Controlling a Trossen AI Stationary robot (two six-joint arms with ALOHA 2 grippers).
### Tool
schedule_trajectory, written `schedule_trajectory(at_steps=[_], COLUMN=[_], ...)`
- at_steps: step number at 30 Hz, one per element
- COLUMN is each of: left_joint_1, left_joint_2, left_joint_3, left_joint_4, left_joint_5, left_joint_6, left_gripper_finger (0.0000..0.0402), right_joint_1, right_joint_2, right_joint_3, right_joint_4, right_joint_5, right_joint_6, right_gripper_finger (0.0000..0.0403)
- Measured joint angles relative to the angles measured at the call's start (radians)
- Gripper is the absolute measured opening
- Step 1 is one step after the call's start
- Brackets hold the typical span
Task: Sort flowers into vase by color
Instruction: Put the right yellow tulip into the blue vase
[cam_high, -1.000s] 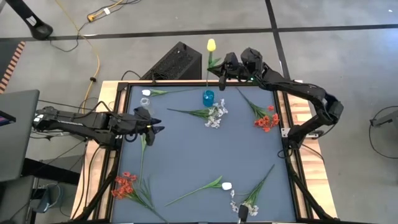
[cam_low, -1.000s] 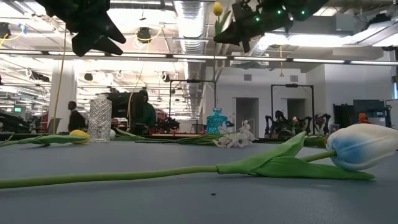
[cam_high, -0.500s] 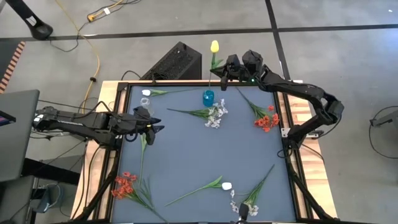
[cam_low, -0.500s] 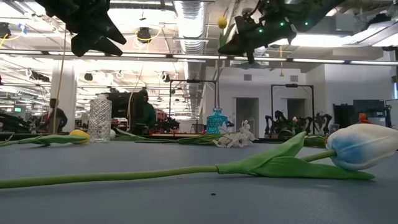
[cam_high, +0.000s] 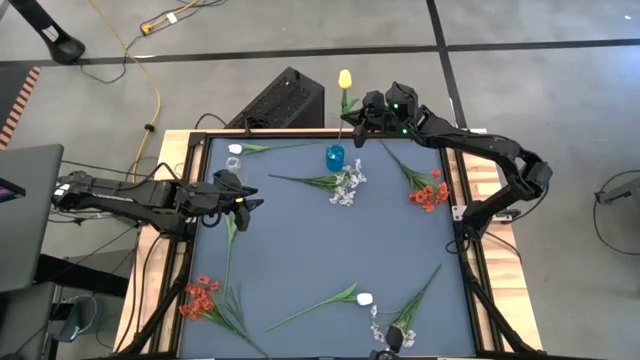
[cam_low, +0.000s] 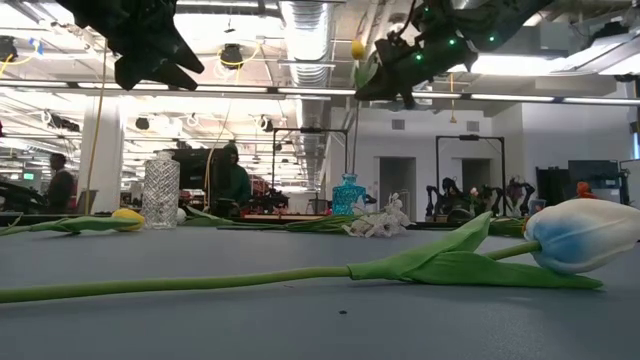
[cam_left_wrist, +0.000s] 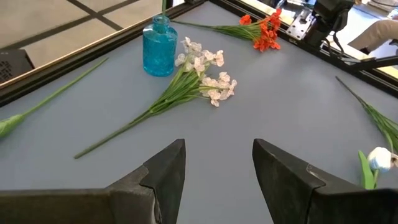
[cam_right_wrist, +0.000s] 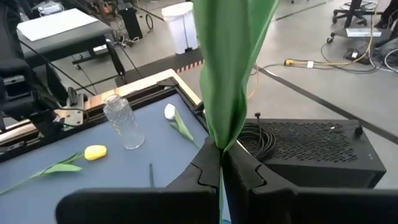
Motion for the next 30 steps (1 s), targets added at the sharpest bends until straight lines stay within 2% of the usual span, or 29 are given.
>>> schedule_trajectory(at_steps=[5, 9, 14, 19, 24, 30], left_joint_1=[0.0, 0.0, 0.0, 0.0, 0.0, 0.0], left_joint_2=[0.0, 0.0, 0.0, 0.0, 0.0, 0.0], left_joint_3=[0.0, 0.0, 0.0, 0.0, 0.0, 0.0], left_joint_4=[0.0, 0.0, 0.0, 0.0, 0.0, 0.0], left_joint_5=[0.0, 0.017, 0.042, 0.048, 0.053, 0.078], left_joint_6=[0.0, 0.0, -0.001, -0.001, 0.004, 0.029], left_gripper_finger=[0.0176, 0.0176, 0.0176, 0.0176, 0.0176, 0.0176], right_joint_1=[0.012, 0.019, 0.021, 0.024, 0.043, 0.088], right_joint_2=[0.0, 0.0, 0.0, -0.001, -0.003, -0.003], right_joint_3=[0.0, 0.0, 0.0, 0.001, 0.055, 0.18], right_joint_4=[-0.041, -0.097, -0.145, -0.209, -0.385, -0.687], right_joint_5=[0.002, 0.043, 0.076, 0.075, 0.075, 0.072], right_joint_6=[0.016, 0.028, 0.029, 0.055, 0.01, -0.088], right_gripper_finger=[0.004, 0.0065, 0.012, 0.0197, 0.0257, 0.0272])
